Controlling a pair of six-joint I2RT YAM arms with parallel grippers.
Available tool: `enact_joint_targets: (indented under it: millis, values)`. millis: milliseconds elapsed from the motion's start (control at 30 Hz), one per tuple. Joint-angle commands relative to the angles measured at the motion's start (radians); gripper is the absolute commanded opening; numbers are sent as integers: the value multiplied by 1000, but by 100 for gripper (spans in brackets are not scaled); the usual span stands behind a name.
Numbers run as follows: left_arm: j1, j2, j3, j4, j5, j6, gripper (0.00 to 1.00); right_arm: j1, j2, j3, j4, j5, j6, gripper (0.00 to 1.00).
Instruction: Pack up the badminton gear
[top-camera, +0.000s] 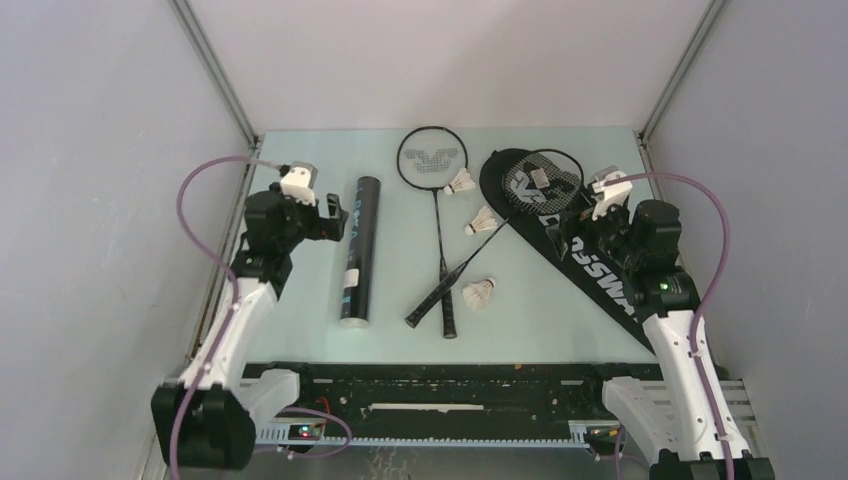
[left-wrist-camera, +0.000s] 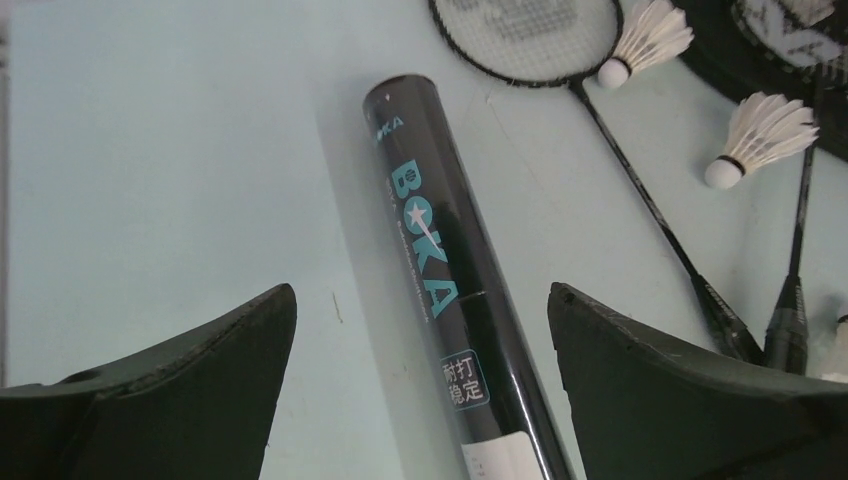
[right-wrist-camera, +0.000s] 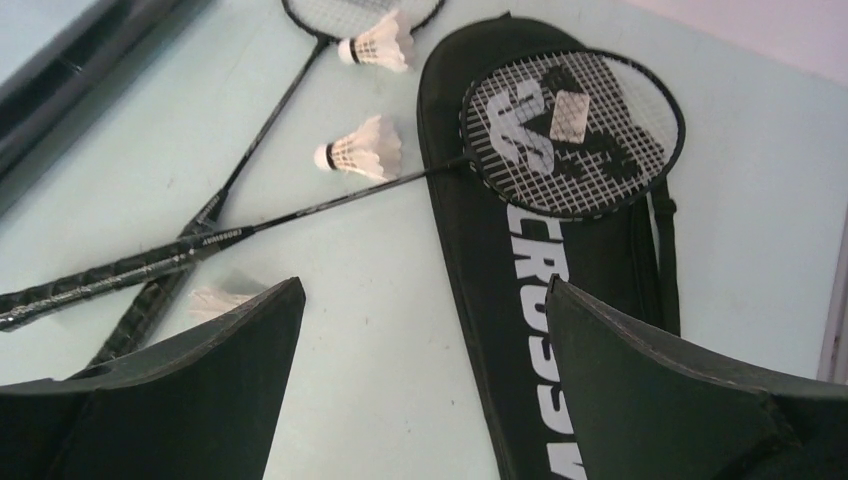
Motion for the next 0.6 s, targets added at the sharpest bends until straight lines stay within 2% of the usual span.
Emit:
enact_joint_targets:
  millis: [0, 133, 367, 567]
  values:
    - [-54, 182, 117, 31, -57, -53, 100, 6, -3, -29, 27, 36, -27, 100]
    - [-109, 393, 249, -25, -133, -101, 100, 4, 0, -36, 22, 33, -30, 100]
    - [-134, 783, 557, -211, -192, -190, 100, -3, 3, -51, 22, 20, -31, 100]
    - [-178, 945, 708, -299, -252, -195, 100, -6, 8, -52, 19, 10, -30, 100]
